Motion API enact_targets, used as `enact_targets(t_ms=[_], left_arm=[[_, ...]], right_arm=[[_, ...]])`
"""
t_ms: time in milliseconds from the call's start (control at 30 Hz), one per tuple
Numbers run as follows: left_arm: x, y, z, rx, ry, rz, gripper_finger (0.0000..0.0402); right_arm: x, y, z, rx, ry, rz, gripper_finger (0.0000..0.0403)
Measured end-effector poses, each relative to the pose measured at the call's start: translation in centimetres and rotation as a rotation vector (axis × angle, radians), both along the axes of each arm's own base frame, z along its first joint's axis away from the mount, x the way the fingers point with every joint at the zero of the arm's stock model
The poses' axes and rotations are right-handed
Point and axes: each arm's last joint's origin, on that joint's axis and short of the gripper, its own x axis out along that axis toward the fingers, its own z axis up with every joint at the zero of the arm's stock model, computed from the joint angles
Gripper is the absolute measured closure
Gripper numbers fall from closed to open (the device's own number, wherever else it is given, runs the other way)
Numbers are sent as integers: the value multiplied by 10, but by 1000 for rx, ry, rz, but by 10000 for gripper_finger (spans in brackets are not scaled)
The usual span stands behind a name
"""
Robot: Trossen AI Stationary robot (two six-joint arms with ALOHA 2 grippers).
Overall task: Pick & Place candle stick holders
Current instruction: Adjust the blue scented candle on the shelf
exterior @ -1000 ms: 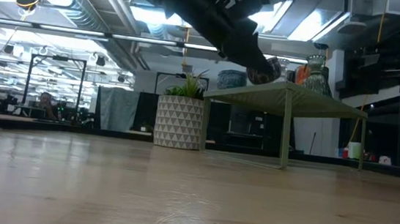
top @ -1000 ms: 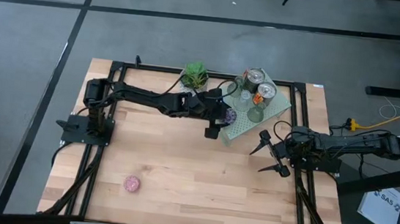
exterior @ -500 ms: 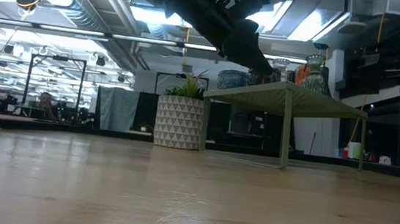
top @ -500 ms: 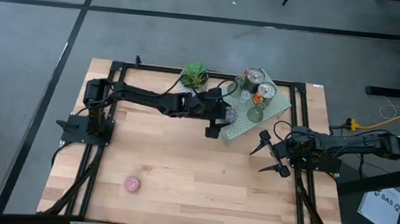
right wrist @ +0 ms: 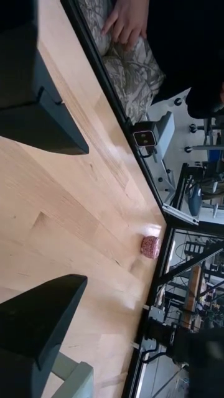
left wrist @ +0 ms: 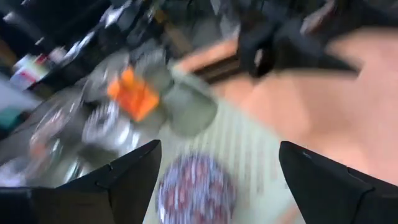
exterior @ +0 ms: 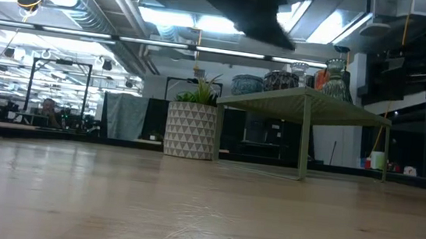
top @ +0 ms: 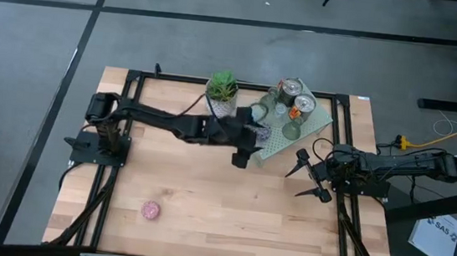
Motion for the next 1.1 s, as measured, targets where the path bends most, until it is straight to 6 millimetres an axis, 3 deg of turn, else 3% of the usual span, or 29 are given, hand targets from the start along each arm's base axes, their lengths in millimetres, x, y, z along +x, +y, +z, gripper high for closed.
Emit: enact_targets(t_ms=[133, 300, 433, 633, 767, 1100], left_arm=[[-13, -15, -12, 155, 185, 233, 96], [-28, -21, -5, 282, 271, 381, 132], [-31, -7, -11, 198, 307, 372, 189], [-35, 24, -27, 60, 357, 389, 312], [-35, 37, -27, -4, 345, 370, 386], [-34, 55, -24, -13, 305, 353, 400]], right_arm=[[0, 0, 0, 0, 0, 0, 71], [0, 0, 0, 0, 0, -1, 71], [0, 0, 0, 0, 0, -1, 71], [0, 0, 0, 0, 0, -1, 71], [0, 0, 0, 0, 0, -1, 71], [0, 0, 0, 0, 0, -1, 71]])
